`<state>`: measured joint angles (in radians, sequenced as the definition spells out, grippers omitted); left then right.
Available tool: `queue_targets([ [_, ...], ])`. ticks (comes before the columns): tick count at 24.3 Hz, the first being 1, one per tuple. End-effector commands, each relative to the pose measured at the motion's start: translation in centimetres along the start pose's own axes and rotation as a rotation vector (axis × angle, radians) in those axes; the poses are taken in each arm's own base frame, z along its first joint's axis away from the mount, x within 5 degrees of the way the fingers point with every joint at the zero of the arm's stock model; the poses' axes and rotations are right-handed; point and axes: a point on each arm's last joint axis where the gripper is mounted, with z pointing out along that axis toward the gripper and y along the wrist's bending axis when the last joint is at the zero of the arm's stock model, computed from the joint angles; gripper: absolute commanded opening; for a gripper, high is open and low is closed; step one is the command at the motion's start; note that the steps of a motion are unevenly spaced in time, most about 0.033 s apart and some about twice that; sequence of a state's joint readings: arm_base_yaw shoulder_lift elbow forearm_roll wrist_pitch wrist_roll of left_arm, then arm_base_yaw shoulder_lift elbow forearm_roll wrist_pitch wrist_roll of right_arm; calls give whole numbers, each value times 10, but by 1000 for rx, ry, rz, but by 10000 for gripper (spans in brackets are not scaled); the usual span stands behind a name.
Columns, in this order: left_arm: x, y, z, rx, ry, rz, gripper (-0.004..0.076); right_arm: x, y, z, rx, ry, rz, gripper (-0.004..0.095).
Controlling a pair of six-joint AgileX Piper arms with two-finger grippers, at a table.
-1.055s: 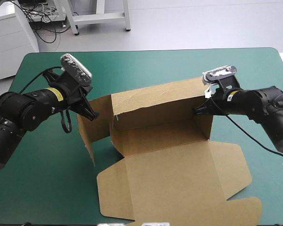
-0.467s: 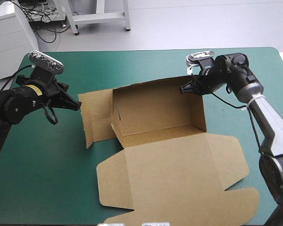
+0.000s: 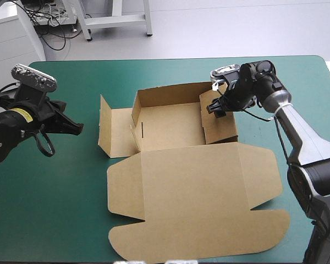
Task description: Fold the box
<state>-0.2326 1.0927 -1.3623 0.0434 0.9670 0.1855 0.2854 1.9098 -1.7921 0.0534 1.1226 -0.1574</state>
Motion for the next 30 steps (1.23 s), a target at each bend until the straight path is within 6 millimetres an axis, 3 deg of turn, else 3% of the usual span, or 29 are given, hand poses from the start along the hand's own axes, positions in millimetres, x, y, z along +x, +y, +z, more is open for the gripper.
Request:
queue_targets([
  [1, -6, 9, -13, -93, -63, -25, -9, -5, 1, -53, 16, -95, -20, 825],
  [6, 0, 12, -13, -130, 1, -29, -9, 7, 5, -105, 22, -147, -12, 815],
  [8, 0, 12, -13, -131, -1, -29, -9, 10, 6, -118, 23, -174, 15, 815],
  [11, 0, 12, -13, -131, -1, -29, -9, 10, 5, -115, 7, -170, 37, 815],
  [20, 0, 12, -13, -132, 1, -28, -9, 0, -16, -47, -34, -26, 104, 815],
  [26, 0, 12, -13, -127, 1, -31, -9, -5, -17, -14, -58, 9, 115, 815],
  [28, 0, 12, -13, -126, 0, -32, -9, -5, -18, -7, -62, 21, 117, 786],
  [30, 0, 12, -13, -126, 0, -32, -9, -5, -18, -3, -63, 29, 120, 687],
])
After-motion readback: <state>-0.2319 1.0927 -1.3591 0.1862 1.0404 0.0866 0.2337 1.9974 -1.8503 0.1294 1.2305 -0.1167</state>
